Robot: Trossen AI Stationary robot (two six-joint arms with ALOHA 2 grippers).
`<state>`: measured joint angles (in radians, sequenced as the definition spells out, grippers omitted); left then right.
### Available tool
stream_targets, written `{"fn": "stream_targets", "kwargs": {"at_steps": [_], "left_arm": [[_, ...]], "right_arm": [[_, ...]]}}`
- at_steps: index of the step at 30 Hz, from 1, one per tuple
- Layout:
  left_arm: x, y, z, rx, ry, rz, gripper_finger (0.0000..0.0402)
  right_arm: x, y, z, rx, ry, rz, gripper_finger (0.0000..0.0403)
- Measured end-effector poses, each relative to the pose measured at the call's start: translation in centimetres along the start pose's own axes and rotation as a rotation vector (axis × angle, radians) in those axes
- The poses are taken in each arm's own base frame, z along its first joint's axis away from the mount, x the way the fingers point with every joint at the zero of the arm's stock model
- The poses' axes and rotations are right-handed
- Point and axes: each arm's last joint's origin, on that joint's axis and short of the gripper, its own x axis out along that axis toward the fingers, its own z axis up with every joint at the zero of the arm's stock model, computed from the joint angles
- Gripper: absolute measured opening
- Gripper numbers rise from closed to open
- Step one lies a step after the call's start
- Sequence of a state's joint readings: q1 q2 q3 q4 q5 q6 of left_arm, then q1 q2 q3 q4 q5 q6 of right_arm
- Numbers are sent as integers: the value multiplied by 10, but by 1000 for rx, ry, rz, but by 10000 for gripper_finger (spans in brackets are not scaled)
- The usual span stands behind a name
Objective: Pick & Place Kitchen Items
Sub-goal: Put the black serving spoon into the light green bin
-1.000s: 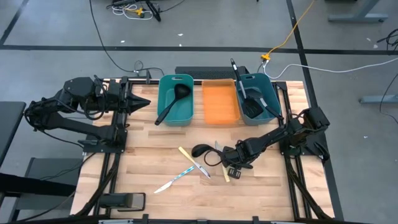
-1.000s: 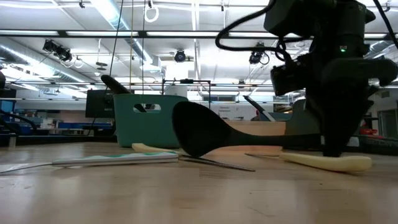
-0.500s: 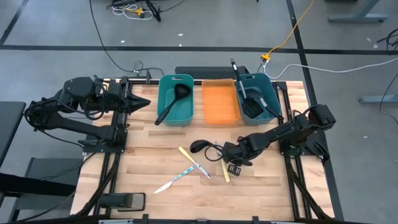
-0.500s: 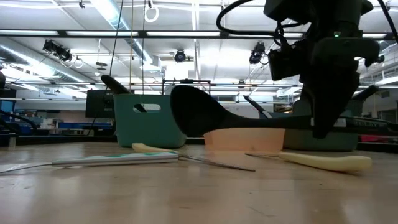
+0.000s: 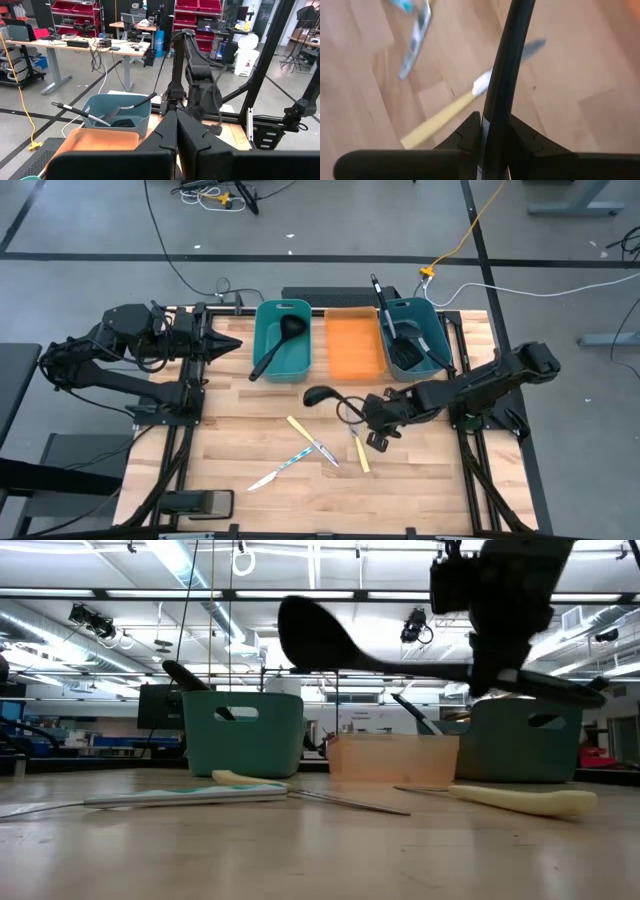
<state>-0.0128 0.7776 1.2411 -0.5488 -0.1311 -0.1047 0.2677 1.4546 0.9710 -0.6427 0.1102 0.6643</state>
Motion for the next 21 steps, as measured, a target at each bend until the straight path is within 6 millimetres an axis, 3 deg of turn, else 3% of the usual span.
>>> {"fn": "stream_targets", "kwargs": {"at_steps": [12, 21], "left_arm": [[0, 0, 0, 0, -2, 7, 4], [0, 0, 0, -6, -3, 10, 3]], "right_arm": [[-49, -13, 25, 12, -336, 77, 66], [-67, -13, 45, 9, -560, 153, 66]]}}
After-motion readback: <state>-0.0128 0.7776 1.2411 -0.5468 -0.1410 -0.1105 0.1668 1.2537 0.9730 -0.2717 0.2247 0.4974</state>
